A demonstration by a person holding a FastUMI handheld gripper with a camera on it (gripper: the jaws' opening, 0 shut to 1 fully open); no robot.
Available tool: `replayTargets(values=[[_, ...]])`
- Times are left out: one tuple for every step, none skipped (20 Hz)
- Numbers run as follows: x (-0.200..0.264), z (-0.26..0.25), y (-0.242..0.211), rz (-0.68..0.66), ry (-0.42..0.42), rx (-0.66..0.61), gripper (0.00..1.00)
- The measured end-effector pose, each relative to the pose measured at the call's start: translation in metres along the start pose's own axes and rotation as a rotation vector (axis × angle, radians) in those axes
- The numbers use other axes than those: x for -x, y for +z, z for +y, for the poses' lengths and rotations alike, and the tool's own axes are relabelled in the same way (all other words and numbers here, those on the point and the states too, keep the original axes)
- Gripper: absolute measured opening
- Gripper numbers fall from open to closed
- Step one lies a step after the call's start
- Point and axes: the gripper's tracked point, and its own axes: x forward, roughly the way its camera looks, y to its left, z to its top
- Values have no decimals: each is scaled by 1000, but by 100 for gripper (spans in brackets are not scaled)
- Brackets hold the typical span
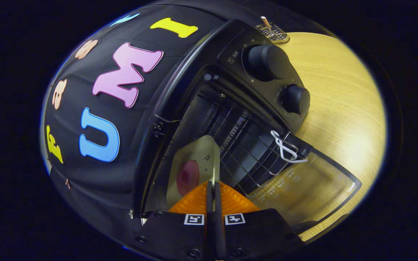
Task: Open the toaster oven, put the food inside, and close the toaster oven door.
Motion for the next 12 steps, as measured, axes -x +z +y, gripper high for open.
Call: replayTargets(values=[[0, 0, -1, 4, -4, -6, 6], [-2, -2, -2, 12, -12, -9, 6], [-2, -4, -4, 21, -23, -12, 6], [-5, -7, -6, 25, -33, -12, 6], [-3, -8, -6, 22, -47, -13, 6], [-4, -10, -4, 14, -63, -15, 6], [-1, -10, -5, 9, -74, -18, 6], [-1, -8, -6, 6, -70, -18, 7], [0, -4, -8, 9, -64, -24, 10], [8, -2, -11, 20, -55, -23, 10], [4, 1, -15, 38, -44, -24, 18], [5, 2, -19, 52, -36, -19, 25]])
